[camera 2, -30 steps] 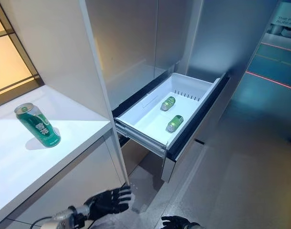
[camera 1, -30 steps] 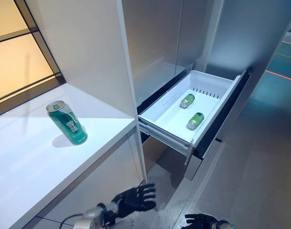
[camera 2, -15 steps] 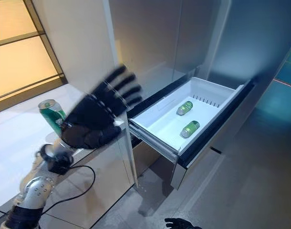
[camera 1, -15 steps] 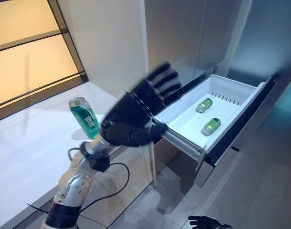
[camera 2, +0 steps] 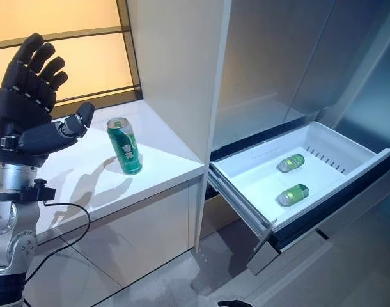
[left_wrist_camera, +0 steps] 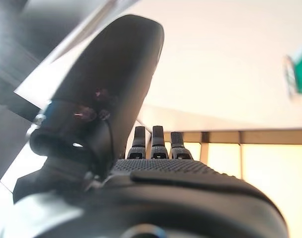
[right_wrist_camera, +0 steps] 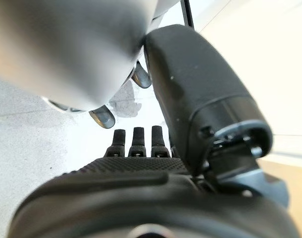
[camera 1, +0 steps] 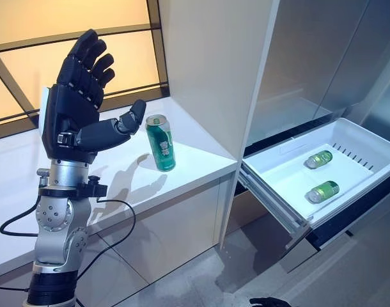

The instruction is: Put drinks into fridge and close the fridge

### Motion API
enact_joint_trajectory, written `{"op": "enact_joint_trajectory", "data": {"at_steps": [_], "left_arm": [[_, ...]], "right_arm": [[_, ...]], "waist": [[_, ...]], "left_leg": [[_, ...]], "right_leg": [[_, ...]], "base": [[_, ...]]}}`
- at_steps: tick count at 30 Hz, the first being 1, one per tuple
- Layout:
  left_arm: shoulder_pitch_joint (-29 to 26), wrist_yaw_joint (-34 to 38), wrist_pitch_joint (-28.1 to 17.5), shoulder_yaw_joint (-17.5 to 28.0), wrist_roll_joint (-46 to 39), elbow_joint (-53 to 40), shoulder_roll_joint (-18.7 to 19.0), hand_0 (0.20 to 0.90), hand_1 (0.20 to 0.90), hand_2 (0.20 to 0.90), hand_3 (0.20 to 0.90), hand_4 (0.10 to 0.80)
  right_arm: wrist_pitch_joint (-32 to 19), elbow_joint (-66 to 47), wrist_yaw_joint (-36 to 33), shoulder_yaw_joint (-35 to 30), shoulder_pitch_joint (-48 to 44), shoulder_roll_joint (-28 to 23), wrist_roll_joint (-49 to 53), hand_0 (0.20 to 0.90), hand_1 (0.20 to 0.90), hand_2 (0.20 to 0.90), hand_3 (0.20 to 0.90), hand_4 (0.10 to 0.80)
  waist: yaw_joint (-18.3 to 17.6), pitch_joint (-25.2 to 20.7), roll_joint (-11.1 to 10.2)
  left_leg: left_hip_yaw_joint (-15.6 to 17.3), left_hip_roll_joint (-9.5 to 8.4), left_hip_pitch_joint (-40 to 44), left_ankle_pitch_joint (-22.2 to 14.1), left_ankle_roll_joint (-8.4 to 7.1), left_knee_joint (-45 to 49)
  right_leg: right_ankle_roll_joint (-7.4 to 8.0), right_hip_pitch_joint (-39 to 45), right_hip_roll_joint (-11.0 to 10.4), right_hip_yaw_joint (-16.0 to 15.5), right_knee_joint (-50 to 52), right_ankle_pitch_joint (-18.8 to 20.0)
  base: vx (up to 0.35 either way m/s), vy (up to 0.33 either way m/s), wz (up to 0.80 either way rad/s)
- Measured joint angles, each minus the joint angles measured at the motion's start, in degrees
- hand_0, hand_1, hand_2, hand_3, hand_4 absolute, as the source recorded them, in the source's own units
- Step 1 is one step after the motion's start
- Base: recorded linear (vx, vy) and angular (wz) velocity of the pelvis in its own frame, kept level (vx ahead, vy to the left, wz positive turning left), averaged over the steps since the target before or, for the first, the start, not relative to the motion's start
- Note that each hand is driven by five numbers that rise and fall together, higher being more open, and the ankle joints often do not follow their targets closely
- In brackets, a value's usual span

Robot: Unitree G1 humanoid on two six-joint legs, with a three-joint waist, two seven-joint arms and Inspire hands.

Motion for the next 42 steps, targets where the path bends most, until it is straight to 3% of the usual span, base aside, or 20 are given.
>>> {"op": "enact_joint_trajectory", "data": {"at_steps": [9, 20, 42], "left_arm": [[1.15, -0.36, 3.33, -0.02, -4.01, 8.36, 0.00, 0.900, 0.900, 0.900, 0.900, 0.800], [1.14, -8.65, 8.97, -0.05, -9.62, 12.32, 1.91, 0.900, 0.900, 0.900, 0.900, 0.800], [-0.11, -10.64, 14.48, -0.46, -9.09, 17.29, 5.65, 0.900, 0.900, 0.900, 0.900, 0.800]], "right_arm": [[0.11, -0.15, 0.02, -0.13, -0.22, -0.04, 0.00, 0.900, 0.900, 0.900, 0.900, 0.800], [1.04, -1.34, 0.53, -1.54, -0.42, -0.02, -0.43, 0.900, 0.900, 0.900, 0.900, 0.800], [1.89, -2.40, 1.37, -2.45, -0.42, -0.48, -1.03, 0.900, 0.900, 0.900, 0.900, 0.800]], "waist": [[-0.28, 0.90, -0.12], [-3.61, 1.42, 0.24], [-6.32, 1.37, 1.49]], "left_leg": [[-0.05, 0.07, -0.02, 0.02, 0.04, -0.07], [0.64, 0.18, 0.38, -0.01, 0.07, -0.11], [4.62, 0.99, 1.28, -0.10, 0.20, -0.12]], "right_leg": [[-0.21, -0.01, -0.23, -0.05, 0.00, 0.11], [-0.13, 0.16, -0.46, 0.45, 0.00, 0.14], [-0.61, 0.24, 0.06, 2.65, 0.00, 0.56]], "base": [[0.002, 0.004, 0.00], [0.009, 0.010, -0.02], [0.021, 0.011, -0.05]]}}
